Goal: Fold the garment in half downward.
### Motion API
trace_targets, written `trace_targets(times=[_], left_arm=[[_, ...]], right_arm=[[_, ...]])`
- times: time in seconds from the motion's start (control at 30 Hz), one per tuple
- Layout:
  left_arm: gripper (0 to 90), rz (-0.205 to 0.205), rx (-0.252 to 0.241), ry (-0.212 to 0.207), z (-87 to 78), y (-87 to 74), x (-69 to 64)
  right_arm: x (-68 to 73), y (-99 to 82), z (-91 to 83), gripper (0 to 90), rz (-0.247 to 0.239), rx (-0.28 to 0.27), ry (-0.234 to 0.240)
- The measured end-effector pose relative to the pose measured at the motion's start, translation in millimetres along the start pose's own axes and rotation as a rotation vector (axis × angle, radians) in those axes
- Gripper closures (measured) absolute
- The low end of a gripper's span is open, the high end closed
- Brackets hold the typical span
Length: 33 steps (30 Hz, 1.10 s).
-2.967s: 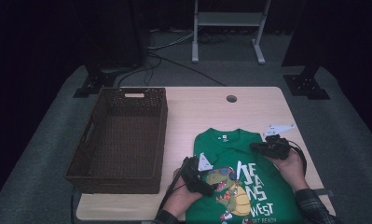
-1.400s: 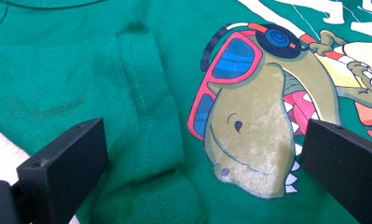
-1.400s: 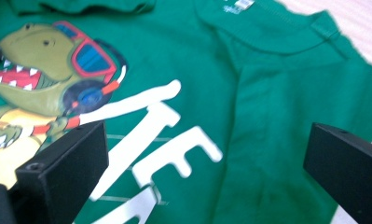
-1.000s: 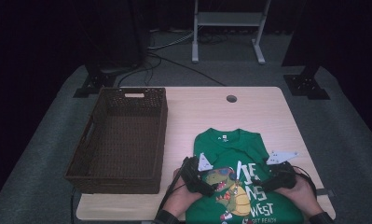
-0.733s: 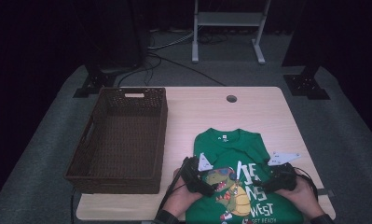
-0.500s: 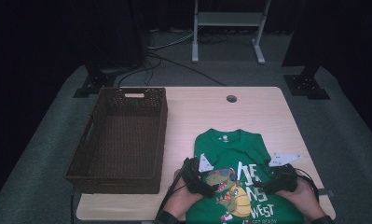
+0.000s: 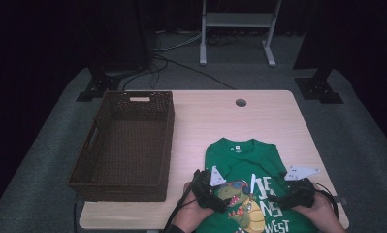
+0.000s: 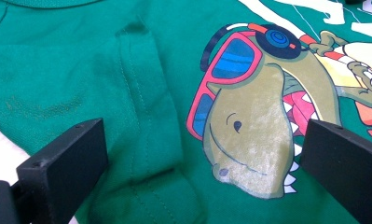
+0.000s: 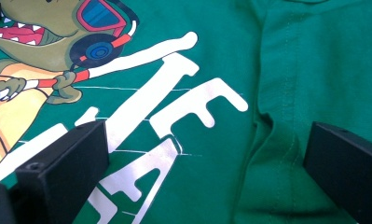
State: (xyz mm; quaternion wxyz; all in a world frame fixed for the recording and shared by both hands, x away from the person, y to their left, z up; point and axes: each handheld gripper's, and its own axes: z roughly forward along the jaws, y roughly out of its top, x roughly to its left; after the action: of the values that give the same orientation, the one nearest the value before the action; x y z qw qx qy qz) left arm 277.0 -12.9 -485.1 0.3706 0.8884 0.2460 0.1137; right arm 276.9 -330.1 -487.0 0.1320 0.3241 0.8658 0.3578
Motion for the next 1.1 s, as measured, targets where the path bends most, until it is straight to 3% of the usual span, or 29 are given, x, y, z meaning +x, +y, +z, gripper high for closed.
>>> trace_targets(times=[0.57,1.1], left_arm=[[0.0,0.007,0.0,0.003,-3.1,-2.4,-28.3],[0.0,0.017,-0.019,-0.018,-10.1,4.0,-18.5]], right_arm=[[12.3,-20.1,-19.6,0.0,0.003,0.002,-0.003],[13.1,-20.8,-20.4,0.0,0.005,0.002,-0.004]])
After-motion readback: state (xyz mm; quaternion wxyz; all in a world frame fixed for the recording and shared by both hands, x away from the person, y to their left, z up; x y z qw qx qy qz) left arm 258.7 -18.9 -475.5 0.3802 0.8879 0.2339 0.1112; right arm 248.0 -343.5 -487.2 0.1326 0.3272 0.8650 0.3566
